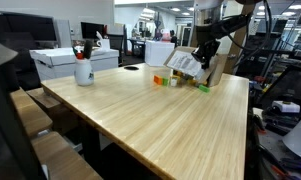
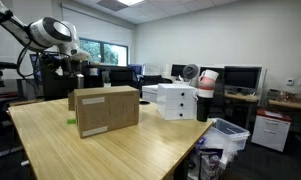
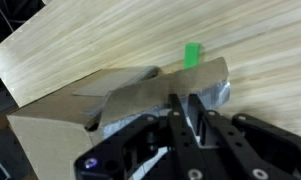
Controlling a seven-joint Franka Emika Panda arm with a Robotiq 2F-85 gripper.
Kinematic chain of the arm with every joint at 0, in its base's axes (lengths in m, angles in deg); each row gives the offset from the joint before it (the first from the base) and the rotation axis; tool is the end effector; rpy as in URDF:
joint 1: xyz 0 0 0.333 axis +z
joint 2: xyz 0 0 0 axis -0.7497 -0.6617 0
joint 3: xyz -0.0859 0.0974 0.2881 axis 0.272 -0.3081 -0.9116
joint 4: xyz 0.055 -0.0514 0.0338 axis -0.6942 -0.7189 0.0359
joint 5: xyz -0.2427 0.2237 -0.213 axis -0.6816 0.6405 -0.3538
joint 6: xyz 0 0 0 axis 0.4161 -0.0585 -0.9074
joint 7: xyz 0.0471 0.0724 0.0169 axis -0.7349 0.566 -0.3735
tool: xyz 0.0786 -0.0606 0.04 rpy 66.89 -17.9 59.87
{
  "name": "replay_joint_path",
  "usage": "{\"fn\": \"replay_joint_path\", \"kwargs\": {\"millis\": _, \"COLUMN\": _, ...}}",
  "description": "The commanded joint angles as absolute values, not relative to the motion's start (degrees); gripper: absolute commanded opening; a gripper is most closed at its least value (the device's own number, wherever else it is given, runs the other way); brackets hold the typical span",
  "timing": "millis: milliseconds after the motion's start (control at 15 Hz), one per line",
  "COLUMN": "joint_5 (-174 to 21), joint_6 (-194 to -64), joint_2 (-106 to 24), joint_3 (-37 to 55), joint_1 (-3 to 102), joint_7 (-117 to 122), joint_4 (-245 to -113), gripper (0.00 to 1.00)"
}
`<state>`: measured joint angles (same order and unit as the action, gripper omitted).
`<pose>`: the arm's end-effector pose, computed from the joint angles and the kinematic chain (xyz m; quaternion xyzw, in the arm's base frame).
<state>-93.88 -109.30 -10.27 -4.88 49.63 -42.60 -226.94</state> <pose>0.4246 0.0607 0.3779 0.9483 -0.2465 -0.0038 0.1997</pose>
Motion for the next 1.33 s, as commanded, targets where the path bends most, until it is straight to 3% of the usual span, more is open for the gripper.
{"fn": "replay_joint_path", "kwargs": {"millis": 0, "joint_5": -93.72, "joint_6": -108.63, "joint_2": -6.66, "joint_3": -4.86, "joint_1": 50.57, "joint_7": -41.38, "joint_4": -226.67, "gripper": 0.44}}
{"fn": "replay_joint_path", "kwargs": {"millis": 533, "joint_5": -96.27, "joint_6": -111.51, "joint_2": -2.62, "joint_3": -4.52, "joint_1": 48.47, "joint_7": -43.26, "joint_4": -224.23, "gripper": 0.92}}
{"fn": "replay_joint_path", "kwargs": {"millis": 667, "joint_5": -97.29, "joint_6": -112.53, "joint_2": -2.79, "joint_3": -4.19, "joint_1": 47.61, "joint_7": -43.40, "joint_4": -223.92, "gripper": 0.99}}
{"fn": "replay_joint_path", "kwargs": {"millis": 1200, "joint_5": -101.69, "joint_6": -116.43, "joint_2": -7.02, "joint_3": -3.18, "joint_1": 43.60, "joint_7": -44.66, "joint_4": -221.72, "gripper": 1.00}}
{"fn": "replay_joint_path", "kwargs": {"millis": 1267, "joint_5": -101.95, "joint_6": -116.28, "joint_2": -7.58, "joint_3": -2.95, "joint_1": 43.34, "joint_7": -44.73, "joint_4": -221.34, "gripper": 0.80}}
